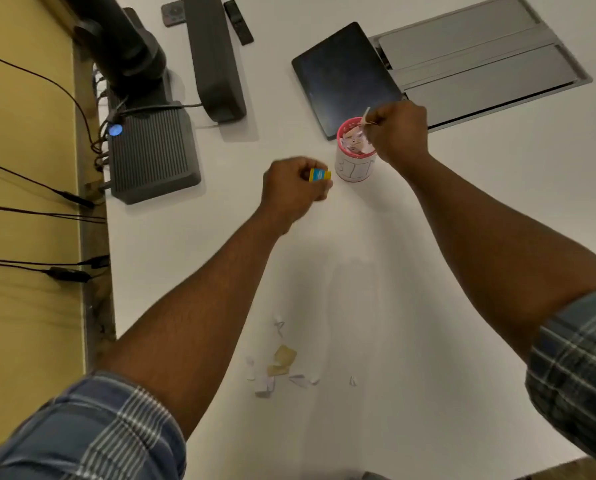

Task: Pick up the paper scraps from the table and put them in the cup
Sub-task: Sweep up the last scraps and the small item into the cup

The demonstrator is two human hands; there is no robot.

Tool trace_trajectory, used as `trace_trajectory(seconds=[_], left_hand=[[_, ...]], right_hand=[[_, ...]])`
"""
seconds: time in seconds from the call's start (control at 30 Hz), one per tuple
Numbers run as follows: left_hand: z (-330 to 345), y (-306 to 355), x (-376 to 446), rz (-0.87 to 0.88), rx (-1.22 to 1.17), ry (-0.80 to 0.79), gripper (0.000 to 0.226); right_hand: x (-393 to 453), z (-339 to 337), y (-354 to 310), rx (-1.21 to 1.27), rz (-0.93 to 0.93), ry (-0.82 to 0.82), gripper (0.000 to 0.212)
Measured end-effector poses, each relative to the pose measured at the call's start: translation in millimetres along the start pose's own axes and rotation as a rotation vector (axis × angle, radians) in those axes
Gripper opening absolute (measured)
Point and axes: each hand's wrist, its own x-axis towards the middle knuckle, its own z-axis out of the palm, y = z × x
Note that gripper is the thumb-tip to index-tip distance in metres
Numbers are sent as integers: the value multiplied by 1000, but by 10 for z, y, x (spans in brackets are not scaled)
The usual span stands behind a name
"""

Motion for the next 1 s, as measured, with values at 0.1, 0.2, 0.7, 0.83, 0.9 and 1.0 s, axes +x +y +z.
trace_trajectory(seconds=[0.1, 0.2, 0.7, 0.83, 0.9, 1.0], left_hand=[[210, 209, 406, 73, 107, 23, 23], [413, 329, 714, 143, 225, 39, 25], [636, 377, 1064, 398, 760, -137, 31], [569, 314, 1053, 422, 737, -74, 28], [541, 274, 1055, 423, 736, -26, 22], [556, 187, 1087, 471, 834, -6, 18]], right_hand=[[210, 90, 14, -154, -70, -79, 20], [346, 147, -15, -285, -102, -186, 16], [504, 31, 40, -454, -156, -449, 38], [462, 127, 77, -397, -84, -313, 27], [446, 166, 71, -397, -67, -301, 28], [490, 240, -7, -366, 33, -462, 39]])
